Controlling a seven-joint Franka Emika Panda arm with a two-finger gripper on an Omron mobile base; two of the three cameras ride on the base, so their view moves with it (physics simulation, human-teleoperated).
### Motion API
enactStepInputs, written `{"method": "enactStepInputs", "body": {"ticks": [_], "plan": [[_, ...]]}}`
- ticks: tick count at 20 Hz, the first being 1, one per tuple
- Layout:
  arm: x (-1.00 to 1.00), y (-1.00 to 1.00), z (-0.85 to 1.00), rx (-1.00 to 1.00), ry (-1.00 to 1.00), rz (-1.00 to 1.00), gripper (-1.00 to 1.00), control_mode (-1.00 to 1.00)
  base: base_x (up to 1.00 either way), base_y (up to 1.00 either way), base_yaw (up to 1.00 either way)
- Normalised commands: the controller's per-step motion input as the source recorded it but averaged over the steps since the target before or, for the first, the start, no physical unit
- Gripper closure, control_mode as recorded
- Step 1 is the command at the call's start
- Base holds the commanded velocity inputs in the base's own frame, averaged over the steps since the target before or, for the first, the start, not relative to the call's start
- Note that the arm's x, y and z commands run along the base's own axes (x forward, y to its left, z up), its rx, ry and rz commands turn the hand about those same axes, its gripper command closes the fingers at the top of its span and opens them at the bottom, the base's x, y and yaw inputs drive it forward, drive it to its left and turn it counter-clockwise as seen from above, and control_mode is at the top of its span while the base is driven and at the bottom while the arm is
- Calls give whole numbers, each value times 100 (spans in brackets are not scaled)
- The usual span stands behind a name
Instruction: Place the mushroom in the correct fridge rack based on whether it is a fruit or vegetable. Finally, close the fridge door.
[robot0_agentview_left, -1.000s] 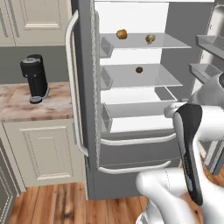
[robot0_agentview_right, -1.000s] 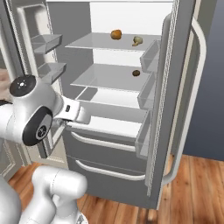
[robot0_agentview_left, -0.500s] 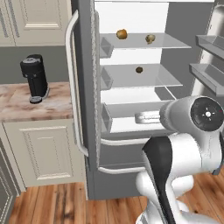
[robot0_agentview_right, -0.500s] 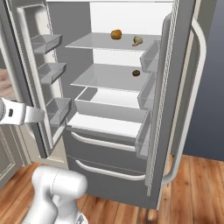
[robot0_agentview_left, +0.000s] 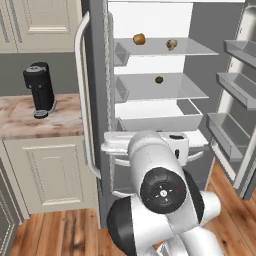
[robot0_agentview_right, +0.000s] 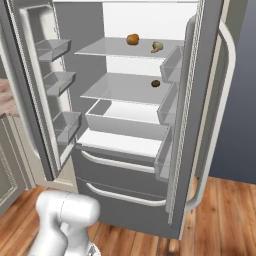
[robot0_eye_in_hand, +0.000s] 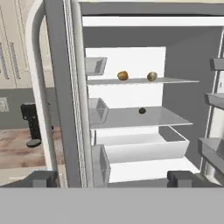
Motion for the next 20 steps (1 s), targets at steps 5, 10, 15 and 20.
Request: {"method": "enactStepInputs", "body": {"ticks": [5,10,15,20], "plan": [[14,100,-40,0,-32,-14,-100,-100,0,0,0],[70,91,-8,-2,-12,-33,-100,-100,0,0,0],[97,10,-20,-6,-2,-21,-100,-100,0,0,0],[76,6,-16,-2,0,-16,-100,-100,0,0,0]]}}
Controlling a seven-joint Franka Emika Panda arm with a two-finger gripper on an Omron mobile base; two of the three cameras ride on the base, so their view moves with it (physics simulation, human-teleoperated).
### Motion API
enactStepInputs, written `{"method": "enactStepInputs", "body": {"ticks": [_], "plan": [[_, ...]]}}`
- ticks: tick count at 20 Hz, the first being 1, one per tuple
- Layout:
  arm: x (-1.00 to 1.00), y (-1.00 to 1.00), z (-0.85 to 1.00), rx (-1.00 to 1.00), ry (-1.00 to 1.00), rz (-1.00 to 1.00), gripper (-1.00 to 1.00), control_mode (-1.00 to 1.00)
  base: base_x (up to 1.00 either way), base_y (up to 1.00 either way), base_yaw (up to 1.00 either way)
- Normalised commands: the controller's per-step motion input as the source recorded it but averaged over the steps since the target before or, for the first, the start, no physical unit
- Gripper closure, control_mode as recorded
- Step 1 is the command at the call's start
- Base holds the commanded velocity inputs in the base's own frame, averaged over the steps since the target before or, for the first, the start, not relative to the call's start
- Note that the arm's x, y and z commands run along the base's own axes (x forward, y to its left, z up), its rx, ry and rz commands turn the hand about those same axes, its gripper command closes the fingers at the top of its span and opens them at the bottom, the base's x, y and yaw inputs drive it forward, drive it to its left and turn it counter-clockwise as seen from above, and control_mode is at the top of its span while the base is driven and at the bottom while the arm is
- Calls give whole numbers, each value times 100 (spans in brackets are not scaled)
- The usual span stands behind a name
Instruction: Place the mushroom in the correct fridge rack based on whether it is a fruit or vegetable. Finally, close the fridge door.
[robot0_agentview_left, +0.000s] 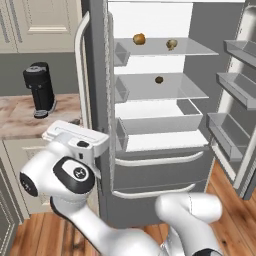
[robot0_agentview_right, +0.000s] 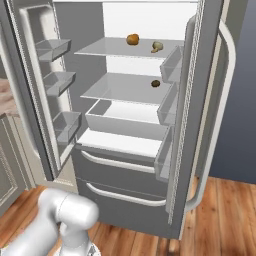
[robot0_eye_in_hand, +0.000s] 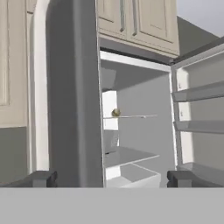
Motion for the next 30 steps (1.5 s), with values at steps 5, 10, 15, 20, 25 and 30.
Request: {"method": "enactStepInputs", "body": {"ticks": [5,10,15,20,25,30], "plan": [[60,0,-12,-1,0,-11,-100,-100,0,0,0],[60,6,-15,-2,0,-13,-100,-100,0,0,0],[41,11,-8,-2,0,-15,-100,-100,0,0,0],[30,0,0,0,0,-14,-100,-100,0,0,0],[34,1,-2,0,0,-14,-100,-100,0,0,0],[17,0,-1,0,-1,-10,-100,-100,0,0,0]]}}
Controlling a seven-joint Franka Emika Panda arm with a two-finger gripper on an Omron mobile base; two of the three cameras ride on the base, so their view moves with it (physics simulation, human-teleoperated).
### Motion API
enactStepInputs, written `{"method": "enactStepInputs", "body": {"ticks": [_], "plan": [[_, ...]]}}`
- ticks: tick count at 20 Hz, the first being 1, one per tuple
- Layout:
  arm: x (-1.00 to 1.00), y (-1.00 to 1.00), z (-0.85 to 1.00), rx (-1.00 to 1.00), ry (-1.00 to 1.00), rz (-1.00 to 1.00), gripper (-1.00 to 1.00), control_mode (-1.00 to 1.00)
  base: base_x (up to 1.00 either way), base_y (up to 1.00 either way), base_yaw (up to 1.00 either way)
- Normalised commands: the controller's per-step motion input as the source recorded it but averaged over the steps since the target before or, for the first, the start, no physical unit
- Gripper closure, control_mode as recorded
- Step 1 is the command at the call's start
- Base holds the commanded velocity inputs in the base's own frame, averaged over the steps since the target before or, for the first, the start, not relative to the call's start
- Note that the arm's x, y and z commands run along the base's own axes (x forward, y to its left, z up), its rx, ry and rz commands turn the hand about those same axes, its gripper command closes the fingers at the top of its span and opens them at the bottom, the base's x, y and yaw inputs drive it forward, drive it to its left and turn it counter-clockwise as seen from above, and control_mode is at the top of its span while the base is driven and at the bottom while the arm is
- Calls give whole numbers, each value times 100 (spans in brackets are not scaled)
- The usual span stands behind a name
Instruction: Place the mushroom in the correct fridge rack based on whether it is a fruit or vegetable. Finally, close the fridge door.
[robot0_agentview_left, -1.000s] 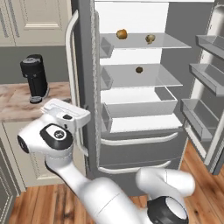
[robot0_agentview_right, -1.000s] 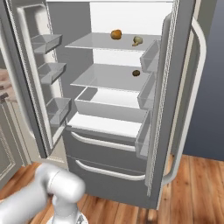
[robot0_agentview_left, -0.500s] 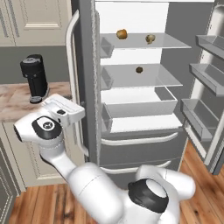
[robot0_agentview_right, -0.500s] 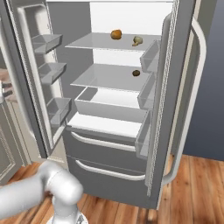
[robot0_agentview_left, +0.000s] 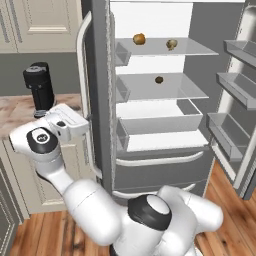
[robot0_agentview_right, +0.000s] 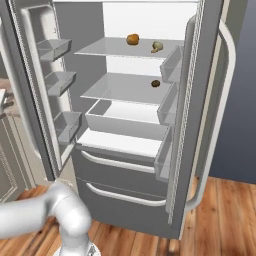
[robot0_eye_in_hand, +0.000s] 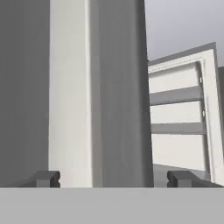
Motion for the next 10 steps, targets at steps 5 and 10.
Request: {"method": "enactStepInputs", "body": {"ticks": [5,10], "plan": [[15,-19,0,0,-2,-6,-100,-100,0,0,0],[9,-52,0,0,0,-4,-100,-100,0,0,0]]}}
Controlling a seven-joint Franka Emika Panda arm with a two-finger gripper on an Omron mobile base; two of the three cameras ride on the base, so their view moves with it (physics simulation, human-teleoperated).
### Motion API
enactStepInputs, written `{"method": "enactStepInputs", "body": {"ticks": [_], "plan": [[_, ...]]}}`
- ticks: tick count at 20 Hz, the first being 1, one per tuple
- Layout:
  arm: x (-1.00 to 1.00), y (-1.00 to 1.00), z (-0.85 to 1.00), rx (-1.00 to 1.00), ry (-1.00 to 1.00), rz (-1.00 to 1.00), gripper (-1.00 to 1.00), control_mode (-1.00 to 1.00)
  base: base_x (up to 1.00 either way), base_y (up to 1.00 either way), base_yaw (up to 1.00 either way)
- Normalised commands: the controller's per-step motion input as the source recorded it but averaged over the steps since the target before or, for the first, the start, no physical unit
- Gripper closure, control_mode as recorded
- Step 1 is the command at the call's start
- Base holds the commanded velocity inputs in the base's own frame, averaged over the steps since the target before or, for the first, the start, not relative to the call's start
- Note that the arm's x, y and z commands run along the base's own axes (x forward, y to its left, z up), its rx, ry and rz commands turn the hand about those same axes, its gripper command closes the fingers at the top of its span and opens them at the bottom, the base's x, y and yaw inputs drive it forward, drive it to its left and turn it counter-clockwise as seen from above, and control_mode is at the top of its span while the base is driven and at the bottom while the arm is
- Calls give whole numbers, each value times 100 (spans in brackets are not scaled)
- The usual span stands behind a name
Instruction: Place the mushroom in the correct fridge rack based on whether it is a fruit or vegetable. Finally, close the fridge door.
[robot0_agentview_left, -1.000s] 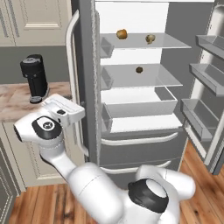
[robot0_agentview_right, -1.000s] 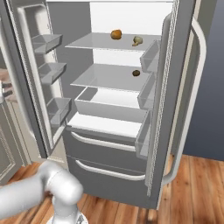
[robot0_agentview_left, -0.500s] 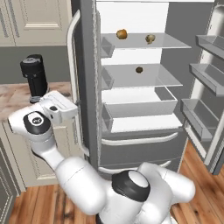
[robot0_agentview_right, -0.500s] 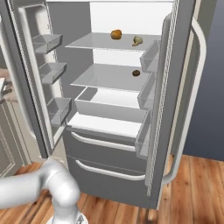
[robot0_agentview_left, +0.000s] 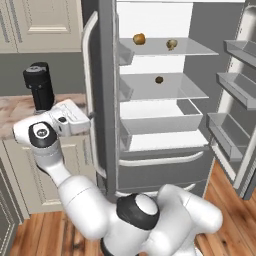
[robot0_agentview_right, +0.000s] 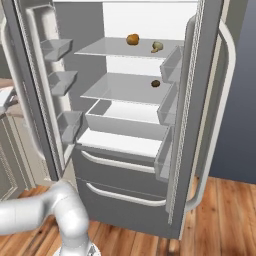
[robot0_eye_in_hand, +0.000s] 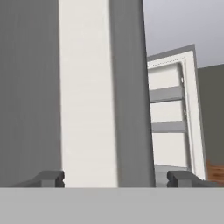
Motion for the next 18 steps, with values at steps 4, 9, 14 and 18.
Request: {"method": "enactStepInputs", "body": {"ticks": [4,9,14,18], "plan": [[1,-84,0,0,0,0,-100,-100,0,0,0],[2,-96,0,1,0,0,-100,-100,0,0,0],[7,-97,0,1,0,0,-100,-100,0,0,0],[10,-88,0,1,0,0,-100,-100,0,0,0]]}}
